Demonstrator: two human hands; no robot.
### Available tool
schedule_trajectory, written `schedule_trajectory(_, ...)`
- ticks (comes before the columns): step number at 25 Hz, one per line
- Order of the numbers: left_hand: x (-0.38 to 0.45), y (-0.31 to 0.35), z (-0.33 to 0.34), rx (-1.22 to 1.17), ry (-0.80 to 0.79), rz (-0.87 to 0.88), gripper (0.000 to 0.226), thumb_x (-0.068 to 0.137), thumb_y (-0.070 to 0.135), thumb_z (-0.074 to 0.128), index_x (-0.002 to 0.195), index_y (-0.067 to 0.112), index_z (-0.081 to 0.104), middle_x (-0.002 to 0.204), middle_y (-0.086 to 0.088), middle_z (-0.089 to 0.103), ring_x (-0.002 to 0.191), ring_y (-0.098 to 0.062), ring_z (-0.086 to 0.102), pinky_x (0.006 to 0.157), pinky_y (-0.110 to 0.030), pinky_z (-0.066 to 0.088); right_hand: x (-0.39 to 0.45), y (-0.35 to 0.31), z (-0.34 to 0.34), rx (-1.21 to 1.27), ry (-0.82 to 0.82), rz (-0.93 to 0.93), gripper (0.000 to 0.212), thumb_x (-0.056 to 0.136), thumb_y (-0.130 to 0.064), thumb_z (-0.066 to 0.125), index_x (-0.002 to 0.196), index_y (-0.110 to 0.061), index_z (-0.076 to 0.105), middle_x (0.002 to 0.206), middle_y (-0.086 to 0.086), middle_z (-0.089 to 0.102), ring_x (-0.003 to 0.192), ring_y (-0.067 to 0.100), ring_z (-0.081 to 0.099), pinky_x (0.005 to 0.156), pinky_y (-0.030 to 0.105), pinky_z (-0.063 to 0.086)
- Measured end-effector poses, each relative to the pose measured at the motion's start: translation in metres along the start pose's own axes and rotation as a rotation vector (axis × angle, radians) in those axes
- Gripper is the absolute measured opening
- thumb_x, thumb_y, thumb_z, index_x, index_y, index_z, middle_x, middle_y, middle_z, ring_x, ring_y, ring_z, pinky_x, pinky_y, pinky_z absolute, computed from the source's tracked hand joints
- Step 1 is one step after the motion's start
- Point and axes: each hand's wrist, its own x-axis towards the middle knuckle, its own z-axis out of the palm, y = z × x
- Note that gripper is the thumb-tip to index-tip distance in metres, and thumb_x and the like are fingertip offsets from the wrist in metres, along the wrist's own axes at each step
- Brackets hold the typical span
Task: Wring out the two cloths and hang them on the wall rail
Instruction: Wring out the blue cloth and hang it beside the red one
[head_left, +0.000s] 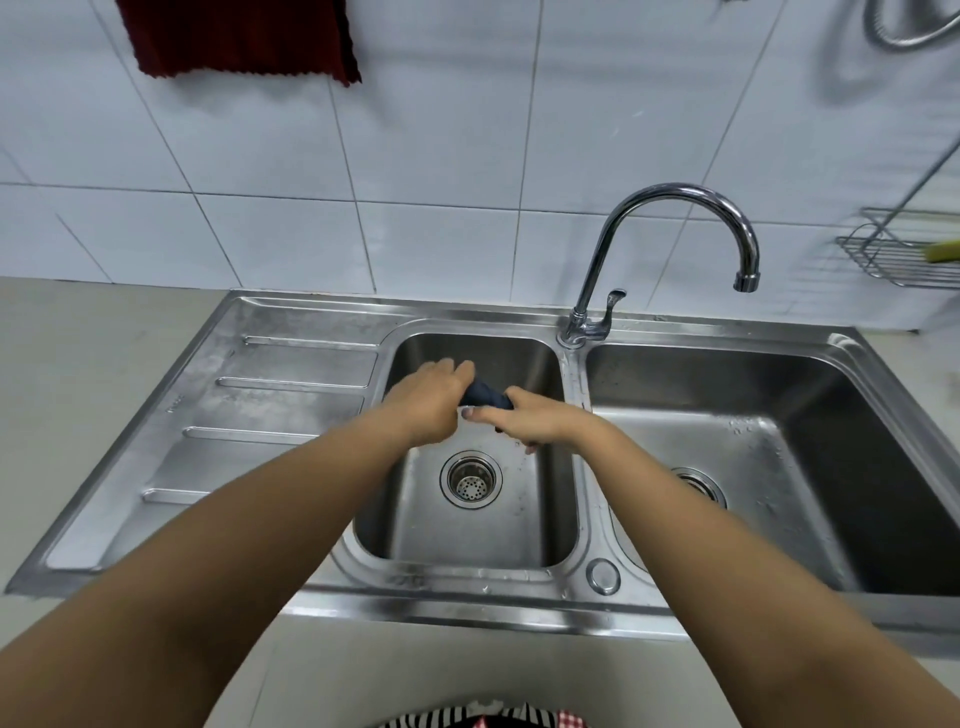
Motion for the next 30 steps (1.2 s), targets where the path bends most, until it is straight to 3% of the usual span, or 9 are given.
schedule_trajectory(5, 0.003, -0.012, -0.008, 0.075, 0.231, 0.081, 0.023, 0.086, 0.004, 0.054, 0.109, 0.008, 0.053, 0.111, -0.012, 0.047, 0.099, -0.032, 0.051, 0.068, -0.042, 0.046, -0.012, -0.007, -0.018, 0.569, -0.272, 0.059, 0.034, 0.099, -0.04, 0.034, 0.111, -0.016, 0.056, 0.098, 0.004, 0.056, 0.068, 0.014, 0.047, 0.072, 0.032, 0.048)
schedule_trajectory(10, 0.004, -0.01, -0.027, 0.146, 0.393, 0.304, 0.021, 0.075, 0.005, 0.065, 0.093, -0.001, 0.057, 0.099, -0.019, 0.057, 0.089, -0.038, 0.055, 0.069, -0.046, 0.044, -0.021, -0.005, -0.026, 0.929, -0.339, -0.006, 0.014, 0.086, -0.026, 0.061, 0.094, -0.015, 0.062, 0.09, 0.008, 0.063, 0.085, 0.024, 0.066, 0.087, 0.038, 0.054)
schedule_trajectory(12, 0.007, -0.004, -0.034, 0.136, 0.422, 0.34, 0.022, 0.069, -0.001, 0.065, 0.089, 0.0, 0.056, 0.095, -0.019, 0.058, 0.087, -0.037, 0.055, 0.064, -0.042, 0.041, -0.024, -0.006, -0.02, 1.148, -0.418, -0.026, 0.014, 0.078, -0.019, 0.066, 0.089, -0.012, 0.061, 0.085, 0.013, 0.066, 0.08, 0.031, 0.069, 0.089, 0.045, 0.054)
schedule_trajectory(14, 0.011, -0.003, -0.037, 0.118, 0.388, 0.306, 0.023, 0.072, 0.002, 0.063, 0.092, 0.004, 0.053, 0.095, -0.015, 0.059, 0.087, -0.036, 0.057, 0.059, -0.037, 0.036, -0.025, -0.009, -0.011, 1.177, -0.506, -0.064, 0.005, 0.077, -0.015, 0.062, 0.081, -0.012, 0.061, 0.077, 0.009, 0.067, 0.064, 0.023, 0.067, 0.077, 0.04, 0.059)
schedule_trajectory(18, 0.013, -0.014, -0.038, 0.165, 0.283, 0.31, 0.02, 0.081, 0.014, 0.059, 0.097, 0.012, 0.047, 0.095, -0.008, 0.061, 0.088, -0.033, 0.06, 0.063, -0.041, 0.047, -0.02, -0.015, -0.002, 0.968, -0.587, -0.028, 0.02, 0.092, -0.012, 0.045, 0.073, -0.016, 0.047, 0.054, -0.007, 0.046, 0.036, 0.003, 0.037, 0.041, 0.017, 0.044)
schedule_trajectory(21, 0.013, -0.017, -0.038, 0.179, 0.19, 0.334, 0.016, 0.082, 0.016, 0.057, 0.087, 0.019, 0.042, 0.09, -0.005, 0.058, 0.082, -0.029, 0.057, 0.06, -0.034, 0.042, -0.016, -0.014, -0.007, 0.703, -0.56, 0.052, 0.02, 0.094, -0.017, 0.05, 0.077, -0.02, 0.04, 0.051, -0.008, 0.039, 0.033, 0.001, 0.026, 0.032, 0.014, 0.028)
schedule_trajectory(24, 0.013, -0.013, -0.029, 0.262, 0.024, 0.316, 0.014, 0.084, 0.018, 0.056, 0.085, 0.019, 0.042, 0.089, -0.006, 0.06, 0.082, -0.031, 0.06, 0.058, -0.034, 0.039, -0.013, -0.013, -0.007, 0.257, -0.403, 0.133, 0.026, 0.091, -0.03, 0.059, 0.076, -0.02, 0.04, 0.052, -0.005, 0.043, 0.036, 0.005, 0.028, 0.033, 0.015, 0.024)
schedule_trajectory(27, 0.011, -0.004, -0.016, 0.36, -0.043, 0.219, 0.017, 0.085, 0.036, 0.06, 0.092, 0.021, 0.054, 0.094, -0.002, 0.068, 0.088, -0.028, 0.065, 0.059, -0.031, 0.035, -0.009, -0.01, -0.001, -0.349, -0.085, 0.063, 0.028, 0.086, -0.041, 0.059, 0.077, -0.016, 0.049, 0.067, 0.003, 0.056, 0.052, 0.018, 0.048, 0.048, 0.024, 0.037)
schedule_trajectory(30, 0.004, 0.011, 0.003, 0.343, -0.063, 0.108, 0.019, 0.08, 0.025, 0.058, 0.097, 0.022, 0.063, 0.094, -0.002, 0.069, 0.086, -0.028, 0.065, 0.059, -0.03, 0.037, -0.006, 0.001, 0.003, -0.79, 0.16, 0.009, 0.023, 0.085, -0.045, 0.054, 0.089, -0.022, 0.057, 0.081, 0.0, 0.06, 0.073, 0.024, 0.058, 0.064, 0.029, 0.04)
